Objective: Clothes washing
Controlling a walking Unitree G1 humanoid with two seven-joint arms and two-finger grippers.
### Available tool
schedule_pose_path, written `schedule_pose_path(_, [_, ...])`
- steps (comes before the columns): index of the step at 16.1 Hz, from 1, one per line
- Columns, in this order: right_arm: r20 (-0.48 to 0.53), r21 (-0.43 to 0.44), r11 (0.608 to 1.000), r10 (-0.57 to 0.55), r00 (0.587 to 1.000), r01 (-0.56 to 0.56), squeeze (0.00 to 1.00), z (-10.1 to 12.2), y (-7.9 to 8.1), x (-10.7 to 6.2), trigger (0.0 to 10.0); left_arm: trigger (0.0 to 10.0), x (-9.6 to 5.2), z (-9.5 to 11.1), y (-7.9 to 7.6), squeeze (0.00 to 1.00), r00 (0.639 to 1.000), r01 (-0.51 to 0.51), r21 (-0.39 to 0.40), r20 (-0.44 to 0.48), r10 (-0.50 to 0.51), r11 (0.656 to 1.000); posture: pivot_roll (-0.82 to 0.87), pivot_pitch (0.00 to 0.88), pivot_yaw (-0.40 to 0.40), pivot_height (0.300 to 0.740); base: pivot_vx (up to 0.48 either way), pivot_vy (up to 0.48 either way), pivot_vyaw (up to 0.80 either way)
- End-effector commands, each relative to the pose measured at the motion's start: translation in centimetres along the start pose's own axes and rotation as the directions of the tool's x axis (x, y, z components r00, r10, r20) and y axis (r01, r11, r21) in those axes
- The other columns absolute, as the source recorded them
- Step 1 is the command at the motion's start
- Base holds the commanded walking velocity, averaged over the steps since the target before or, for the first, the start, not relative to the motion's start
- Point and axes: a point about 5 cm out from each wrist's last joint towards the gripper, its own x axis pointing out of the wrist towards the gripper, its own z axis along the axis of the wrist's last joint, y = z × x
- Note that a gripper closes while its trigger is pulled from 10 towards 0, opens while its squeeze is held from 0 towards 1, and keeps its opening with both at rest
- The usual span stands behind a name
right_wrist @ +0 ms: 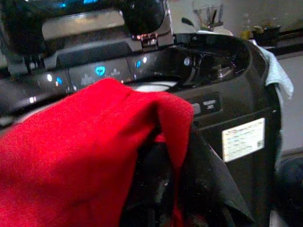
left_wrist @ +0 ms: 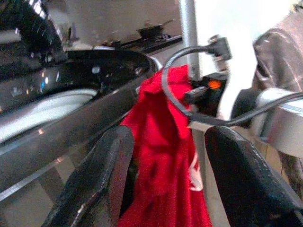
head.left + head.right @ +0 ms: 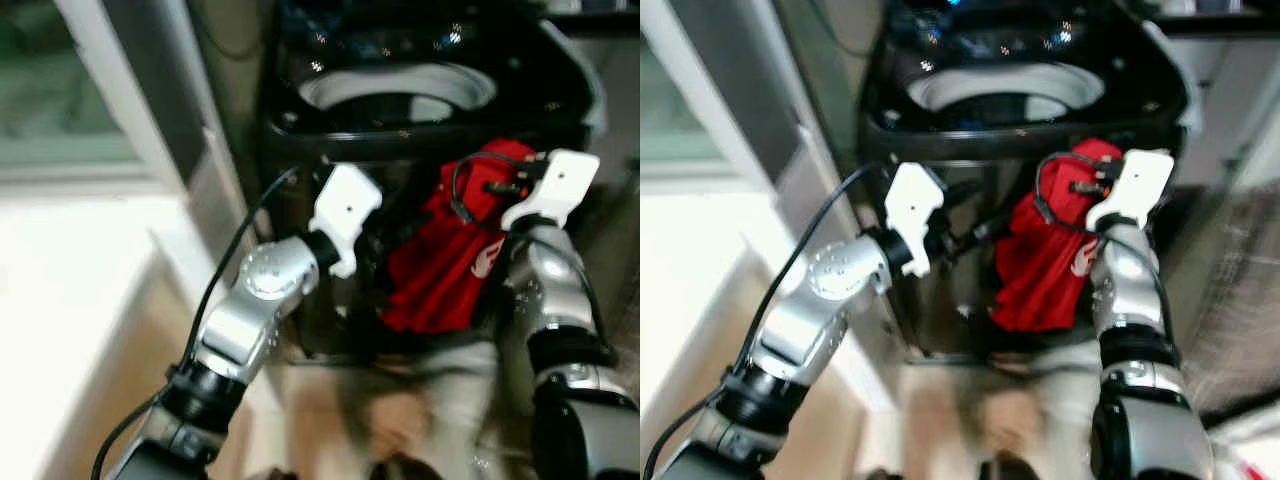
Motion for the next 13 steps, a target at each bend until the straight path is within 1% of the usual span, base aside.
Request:
schedule_pose_path(1, [0.036, -0.020, 0.998, 0.062, 0.997, -0.061, 0.00, 0.7, 1.6, 0.4, 0.0, 10.0, -0.4, -0.2, 1.0, 0.00, 0.999, -0.051, 0.008, -0.005, 0.051, 0.999, -0.17, 0.004, 0.085, 0.727, 0.000, 0.000, 0.00])
schedule_pose_path(2, [0.030, -0.021, 0.996, 0.093, 0.995, -0.092, 0.00, 0.6, 2.2, 0.3, 0.0, 10.0, -0.5, -0.7, 1.3, 0.00, 0.996, -0.080, 0.011, -0.029, 0.080, 0.997, -0.17, 0.004, 0.083, 0.727, 0.000, 0.000, 0.00])
schedule_pose_path(3, [0.022, -0.012, 0.994, 0.105, 0.994, -0.104, 0.00, 0.3, 2.5, 0.2, 0.0, 10.0, -1.0, -1.3, 1.9, 0.00, 0.989, -0.139, 0.014, -0.039, 0.140, 0.990, -0.17, 0.004, 0.083, 0.727, 0.000, 0.000, 0.00])
schedule_pose_path(4, [0.008, -0.004, 0.993, 0.119, 0.993, -0.119, 0.00, -0.2, 2.9, -0.1, 0.0, 10.0, -1.8, -2.2, 2.7, 0.00, 0.971, -0.235, -0.004, -0.055, 0.234, 0.972, -0.17, 0.005, 0.082, 0.727, 0.000, 0.000, 0.00])
schedule_pose_path(5, [0.000, -0.002, 0.991, 0.132, 0.991, -0.132, 0.00, -0.4, 3.2, -0.3, 0.0, 10.0, -2.2, -2.8, 3.2, 0.00, 0.955, -0.290, -0.029, -0.070, 0.288, 0.957, -0.17, 0.005, 0.082, 0.727, 0.000, 0.000, 0.00])
schedule_pose_path(6, [-0.015, 0.004, 0.989, 0.150, 0.989, -0.150, 0.00, -1.0, 3.6, -0.8, 0.0, 10.0, -3.2, -4.0, 3.9, 0.00, 0.927, -0.368, -0.074, -0.106, 0.360, 0.927, -0.17, 0.004, 0.080, 0.727, 0.000, 0.000, 0.00])
schedule_pose_path(7, [-0.025, 0.011, 0.989, 0.149, 0.989, -0.148, 0.00, -1.3, 3.8, -1.1, 0.0, 10.0, -3.8, -4.6, 4.2, 0.00, 0.915, -0.393, -0.074, -0.126, 0.382, 0.917, -0.16, 0.002, 0.073, 0.727, 0.000, 0.000, 0.00])
schedule_pose_path(8, [-0.044, 0.005, 0.989, 0.150, 0.988, -0.150, 0.00, -2.3, 4.1, -2.3, 0.0, 10.0, -5.4, -6.0, 4.9, 0.00, 0.876, -0.468, -0.077, -0.172, 0.450, 0.880, -0.16, 0.003, 0.069, 0.727, 0.000, 0.000, 0.00])
schedule_pose_path(9, [-0.098, -0.026, 0.987, 0.153, 0.983, -0.156, 0.00, -4.2, 4.2, -4.6, 0.0, 10.0, -8.2, -8.4, 5.7, 0.00, 0.806, -0.568, -0.098, -0.266, 0.528, 0.817, -0.16, 0.002, 0.063, 0.727, 0.000, 0.000, 0.00])
schedule_pose_path(10, [-0.116, -0.045, 0.987, 0.149, 0.982, -0.155, 0.00, -4.7, 4.0, -5.6, 0.0, 10.0, -9.2, -9.0, 5.6, 0.00, 0.799, -0.568, -0.064, -0.282, 0.531, 0.820, -0.16, 0.000, 0.057, 0.727, 0.000, 0.000, 0.00])
schedule_pose_path(11, [-0.125, -0.057, 0.985, 0.154, 0.980, -0.163, 0.00, -5.0, 4.0, -6.2, 0.0, 10.0, -9.5, -9.2, 5.4, 0.00, 0.801, -0.566, -0.068, -0.282, 0.529, 0.821, -0.16, 0.000, 0.051, 0.727, 0.000, 0.000, 0.00])
schedule_pose_path(12, [-0.135, -0.064, 0.985, 0.151, 0.979, -0.161, 0.00, -5.0, 4.1, -6.7, 0.0, 10.0, -9.1, -8.8, 5.2, 0.00, 0.814, -0.548, -0.050, -0.260, 0.519, 0.835, -0.15, 0.000, 0.038, 0.727, 0.000, 0.000, 0.00])
schedule_pose_path(13, [-0.135, -0.071, 0.985, 0.149, 0.980, -0.160, 0.00, -5.0, 4.2, -6.8, 0.0, 10.0, -8.9, -8.6, 5.2, 0.00, 0.822, -0.539, -0.050, -0.248, 0.513, 0.841, -0.15, 0.000, 0.035, 0.727, 0.000, 0.000, 0.00])
